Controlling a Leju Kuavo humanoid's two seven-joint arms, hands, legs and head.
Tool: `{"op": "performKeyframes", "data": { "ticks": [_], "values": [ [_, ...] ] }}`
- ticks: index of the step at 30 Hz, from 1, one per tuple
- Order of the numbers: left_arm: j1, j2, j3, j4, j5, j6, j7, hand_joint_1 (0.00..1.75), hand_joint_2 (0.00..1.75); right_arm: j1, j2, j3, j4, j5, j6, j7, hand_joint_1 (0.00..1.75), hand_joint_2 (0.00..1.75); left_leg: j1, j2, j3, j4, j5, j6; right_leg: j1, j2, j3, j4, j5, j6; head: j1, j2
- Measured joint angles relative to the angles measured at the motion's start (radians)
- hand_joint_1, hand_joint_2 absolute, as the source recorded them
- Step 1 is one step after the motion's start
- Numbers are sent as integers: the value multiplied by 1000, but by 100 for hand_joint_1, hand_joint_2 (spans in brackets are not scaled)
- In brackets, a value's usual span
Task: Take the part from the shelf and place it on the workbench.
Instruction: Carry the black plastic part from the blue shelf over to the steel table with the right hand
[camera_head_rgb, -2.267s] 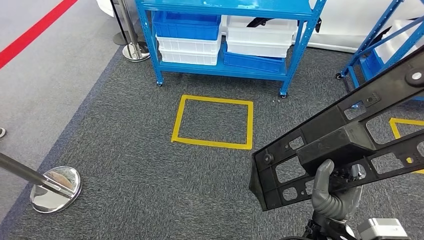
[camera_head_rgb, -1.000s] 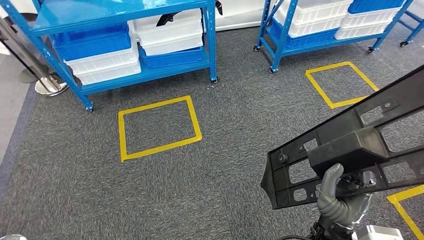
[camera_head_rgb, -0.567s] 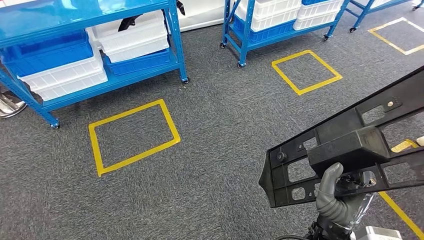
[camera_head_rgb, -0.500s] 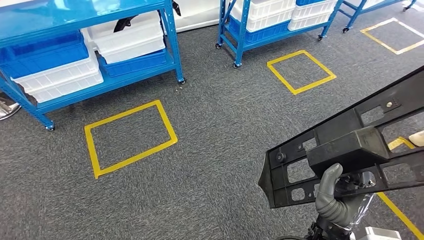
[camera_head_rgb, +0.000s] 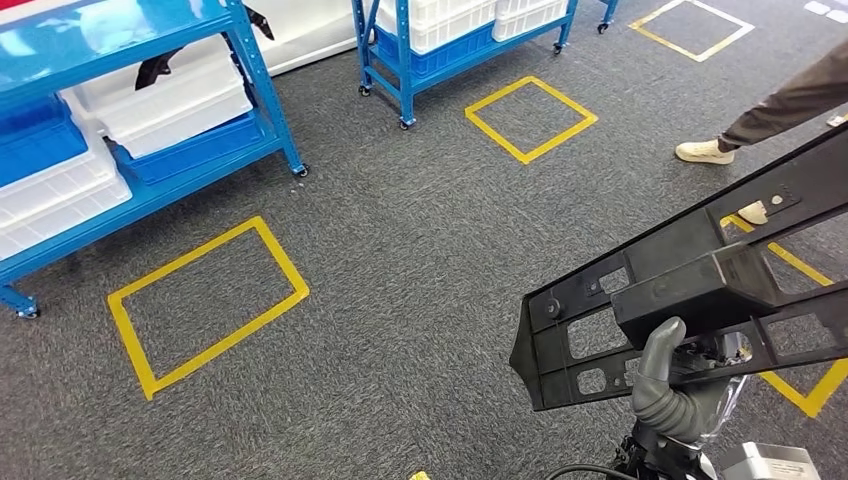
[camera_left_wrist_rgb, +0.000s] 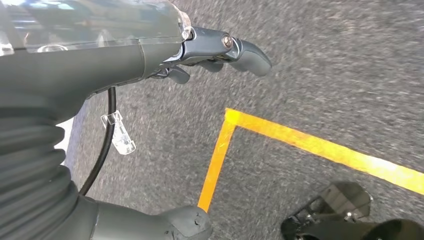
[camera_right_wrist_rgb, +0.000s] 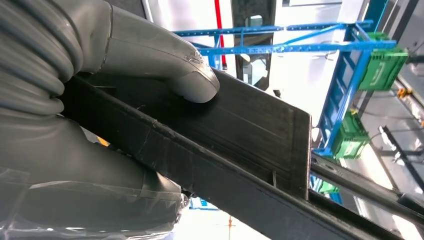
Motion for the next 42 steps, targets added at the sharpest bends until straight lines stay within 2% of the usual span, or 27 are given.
{"op": "performKeyframes", "data": {
  "ticks": [2, 3, 4, 5, 7, 9, 11, 13, 14, 15, 17, 19, 20, 21, 23, 25, 26, 28, 29, 31, 33, 35, 36, 37, 39, 41, 42],
  "values": [
    [3, 0, -2, 0, 1, 1, -3, 0, 175, -3, 0, 0, 0, -28, 25, 4, 175, 175, 3, -49, -54, 117, -65, -4, -1, 19, 0, -2, 2, -7, -3, 0],
    [5, 0, -2, 0, 2, 2, -3, 0, 175, -3, 0, 0, 1, -44, 38, 6, 175, 175, 3, -59, -88, 186, -92, -4, 0, 31, 0, -1, 3, -9, -3, 0],
    [8, 0, -3, 0, 3, 2, -2, 0, 175, -4, 0, 0, 2, -55, 49, 9, 175, 175, 3, -63, -113, 236, -103, -4, 1, 44, 0, -1, 3, -9, -3, 0],
    [9, 0, -4, 0, 4, 1, -2, 0, 175, -4, 0, 0, 4, -62, 55, 11, 175, 175, 3, -65, -124, 250, -92, -2, 3, 58, 0, 1, 3, -10, -3, 0],
    [11, 0, -5, 0, 6, 1, -2, 0, 175, -4, 0, 0, 5, -66, 59, 12, 175, 175, 2, -79, -95, 168, -22, 6, 5, 87, 2, 4, 2, -10, -3, 0],
    [12, 1, -5, 0, 7, 0, -2, 0, 175, -5, 2, 1, 6, -64, 60, 10, 175, 175, 2, -129, -44, 40, 40, 19, 5, 115, 0, 7, 2, -7, -2, 0],
    [13, 2, -6, 0, 7, -1, -2, 0, 175, -8, 3, 2, 6, -61, 61, 8, 175, 175, 0, -158, -23, -15, 52, 26, 2, 139, -9, 9, 6, 2, -3, 0],
    [10, 1, -8, 0, 4, -1, -2, 0, 175, -8, 4, 2, 6, -59, 62, 8, 175, 175, 1, -136, -18, -28, 57, 33, -3, 160, -17, 7, 13, 16, -3, 0],
    [9, 1, -8, 0, 2, -1, -2, 0, 175, -8, 4, 2, 6, -58, 61, 7, 175, 175, 2, -122, -15, -37, 62, 38, -2, 149, -21, 11, 10, 22, -2, 0],
    [8, 0, -9, 0, 1, -1, -3, 0, 175, -8, 4, 2, 6, -56, 59, 6, 175, 175, 4, -107, -12, -47, 68, 45, 1, 124, -31, 30, -5, 26, 1, 0],
    [10, 0, -10, 0, -2, -1, -4, 0, 175, -8, 4, 2, 6, -49, 56, 3, 175, 175, 2, -78, -9, -55, 72, 52, 4, 55, -79, 127, -62, 31, 6, 0],
    [14, 0, -12, 0, -5, 0, -4, 0, 175, -6, 4, 2, 6, -41, 53, 0, 175, 175, -1, -48, -11, -54, 71, 54, -1, 25, -136, 244, -111, 37, 8, 0],
    [15, 0, -14, 0, -8, 0, -4, 0, 175, -4, 4, 2, 6, -38, 50, -1, 175, 175, -2, -33, -11, -54, 70, 53, -3, 20, -146, 267, -112, 39, 8, 0],
    [15, -1, -17, 0, -11, 1, -3, 0, 175, -2, 4, 2, 6, -36, 47, -2, 175, 175, -2, -18, -10, -53, 68, 51, -5, 15, -135, 251, -95, 41, 8, 0],
    [15, -3, -23, 0, -16, 3, -3, 0, 175, 1, 4, 2, 6, -32, 41, -3, 175, 175, -2, 6, -5, -52, 63, 45, -7, -15, -64, 129, -36, 41, 8, 0],
    [15, -5, -29, 0, -17, 4, -3, 0, 175, 2, 5, 2, 6, -30, 38, -4, 175, 175, -7, 25, 0, -47, 54, 35, -1, -50, -3, 21, -4, 32, 7, 0],
    [15, -5, -31, 0, -17, 5, -4, 0, 175, 2, 5, 2, 5, -30, 37, -4, 175, 175, -10, 34, 3, -46, 51, 29, 3, -56, 7, 0, -1, 27, 5, 0],
    [13, -7, -33, 0, -19, 5, -4, 0, 175, 6, 5, 2, 5, -30, 37, -5, 175, 175, -10, 53, 7, -44, 46, 20, 6, -34, 5, -4, 0, 15, 3, 0],
    [11, -7, -34, 0, -20, 4, -4, 0, 175, 7, 6, 2, 4, -30, 38, -5, 175, 175, -7, 46, 7, -39, 39, 15, 5, -22, 4, -6, 2, 10, 3, 0],
    [10, -9, -35, 0, -22, 2, -5, 0, 175, 8, 8, 2, 3, -30, 38, -5, 175, 175, -2, 0, -14, 17, -4, 7, 1, -1, 6, -11, 6, -2, -1, 0],
    [13, -9, -36, 0, -23, 1, -6, 0, 175, 8, 10, 2, 2, -31, 38, -6, 175, 175, 1, -49, -72, 147, -69, 5, 2, 22, 5, -11, 7, -9, -5, 0],
    [18, -9, -36, 0, -23, 1, -5, 0, 175, 11, 11, 2, 2, -35, 37, -6, 175, 175, 1, -63, -121, 245, -93, 5, 5, 51, 5, -9, 7, -11, -6, 0],
    [19, -9, -36, 0, -22, 1, -5, 0, 175, 12, 11, 2, 2, -36, 37, -6, 175, 175, 1, -66, -123, 240, -73, 7, 6, 67, 6, -7, 7, -11, -6, 0],
    [20, -9, -36, 0, -21, 1, -5, 0, 175, 13, 12, 2, 2, -37, 37, -7, 175, 175, 1, -71, -108, 197, -38, 10, 6, 83, 6, -5, 6, -11, -6, 0],
    [20, -8, -36, 0, -18, 2, -5, 0, 175, 13, 14, 2, 1, -38, 36, -10, 175, 175, 2, -113, -58, 67, 34, 18, 6, 112, 4, 3, 4, -8, -5, 0],
    [21, -7, -36, 0, -16, 2, -4, 0, 175, 11, 16, 2, 0, -37, 34, -12, 175, 175, 2, -153, -30, -6, 55, 24, 3, 138, -6, 9, 6, 1, -5, 0],
    [21, -7, -36, 0, -15, 2, -3, 0, 175, 11, 17, 2, -1, -37, 33, -14, 175, 175, 0, -158, -26, -13, 53, 26, 0, 150, -11, 10, 8, 8, -6, 0]
  ]
}}
